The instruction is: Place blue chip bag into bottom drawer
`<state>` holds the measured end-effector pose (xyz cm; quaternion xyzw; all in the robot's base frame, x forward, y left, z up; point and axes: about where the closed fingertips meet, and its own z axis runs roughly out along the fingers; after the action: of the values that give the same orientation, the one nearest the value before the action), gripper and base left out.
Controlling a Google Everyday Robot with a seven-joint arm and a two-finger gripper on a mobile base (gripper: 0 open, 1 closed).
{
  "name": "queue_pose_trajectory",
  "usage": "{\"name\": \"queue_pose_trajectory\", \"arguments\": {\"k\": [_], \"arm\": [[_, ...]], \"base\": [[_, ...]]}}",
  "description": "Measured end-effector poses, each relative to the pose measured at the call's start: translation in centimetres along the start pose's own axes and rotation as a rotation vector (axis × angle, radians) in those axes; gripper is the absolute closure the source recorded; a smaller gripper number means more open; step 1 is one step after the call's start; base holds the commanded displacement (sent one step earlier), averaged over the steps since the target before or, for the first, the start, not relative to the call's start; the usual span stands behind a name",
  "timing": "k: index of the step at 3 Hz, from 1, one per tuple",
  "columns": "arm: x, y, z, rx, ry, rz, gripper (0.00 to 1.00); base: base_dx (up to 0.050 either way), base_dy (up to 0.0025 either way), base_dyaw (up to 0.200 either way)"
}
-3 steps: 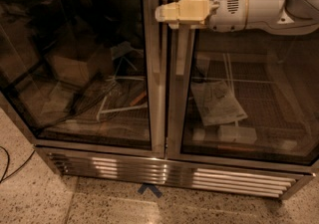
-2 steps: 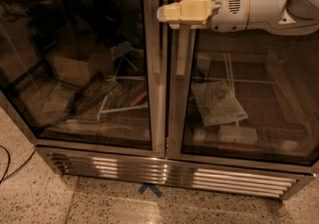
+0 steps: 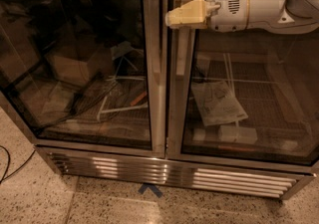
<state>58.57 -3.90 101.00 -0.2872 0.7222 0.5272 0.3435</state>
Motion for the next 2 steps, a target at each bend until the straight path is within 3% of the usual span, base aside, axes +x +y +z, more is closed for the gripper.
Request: {"name": "queue_pose_trajectory", "arguments": {"k": [1, 2], "arm": [[-0.04, -0.62, -0.37, 0.004, 0.000, -0.001, 1.00], [-0.10, -0.79, -0.32, 0.004, 0.000, -0.001, 1.00]], "base": [[0.000, 0.00000, 0.000], [0.000, 0.00000, 0.000]]}}
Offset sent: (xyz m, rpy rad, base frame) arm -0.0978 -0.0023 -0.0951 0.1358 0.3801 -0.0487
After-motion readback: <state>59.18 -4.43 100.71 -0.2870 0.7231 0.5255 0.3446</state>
